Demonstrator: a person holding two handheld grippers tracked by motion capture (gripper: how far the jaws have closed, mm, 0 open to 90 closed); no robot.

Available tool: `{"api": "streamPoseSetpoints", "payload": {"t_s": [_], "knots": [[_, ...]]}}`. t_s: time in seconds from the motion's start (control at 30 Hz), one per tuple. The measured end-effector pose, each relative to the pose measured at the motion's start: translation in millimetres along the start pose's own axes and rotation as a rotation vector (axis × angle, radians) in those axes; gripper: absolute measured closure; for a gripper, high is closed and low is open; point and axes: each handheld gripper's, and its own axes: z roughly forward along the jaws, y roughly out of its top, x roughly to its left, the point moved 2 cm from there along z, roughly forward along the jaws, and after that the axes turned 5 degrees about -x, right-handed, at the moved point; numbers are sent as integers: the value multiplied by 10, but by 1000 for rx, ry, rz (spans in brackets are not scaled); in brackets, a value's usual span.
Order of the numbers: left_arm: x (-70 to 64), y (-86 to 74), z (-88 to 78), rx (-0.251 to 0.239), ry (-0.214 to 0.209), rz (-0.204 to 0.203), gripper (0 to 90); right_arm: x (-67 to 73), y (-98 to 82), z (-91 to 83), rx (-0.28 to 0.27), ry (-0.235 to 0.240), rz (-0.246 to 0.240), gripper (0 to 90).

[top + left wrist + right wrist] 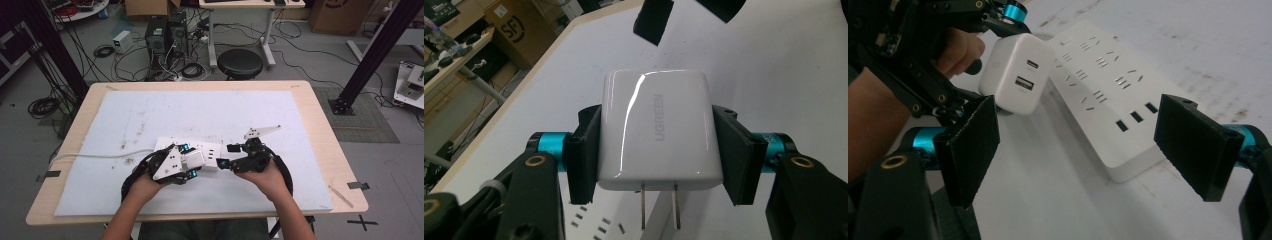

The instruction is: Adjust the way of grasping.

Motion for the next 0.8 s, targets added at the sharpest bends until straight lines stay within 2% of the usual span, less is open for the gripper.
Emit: {"api": "streamPoseSetpoints", "payload": {"t_s": [0.1, 0.17, 0.23, 0.3, 0.4, 0.5, 0.57, 0.63, 0.73, 0.8], "knots": [[-46, 9, 31, -8, 6, 21, 425, -5, -30, 94, 11, 54, 53, 185], [-76, 14, 49, -14, 4, 34, 425, -7, -37, 120, 7, 64, 61, 184], [-122, 26, 73, -17, 12, 64, 425, -6, -59, 180, 12, 100, 108, 184], [-135, 30, 82, -19, 16, 70, 425, -1, -70, 224, 15, 124, 124, 184], [-166, 39, 103, -24, 17, 78, 425, 17, -77, 280, 20, 159, 143, 185], [-186, 54, 121, -36, 19, 83, 425, 17, -82, 318, 21, 174, 150, 190], [-194, 65, 128, -38, 14, 79, 425, 22, -92, 355, 25, 210, 174, 245], [-201, 74, 140, -37, 16, 82, 425, 18, -100, 378, 15, 239, 181, 260], [-209, 80, 150, -37, 12, 82, 425, 18, -102, 384, 15, 246, 185, 271], [-214, 90, 156, -41, 13, 88, 425, 8, -107, 392, 3, 266, 189, 327]]}}
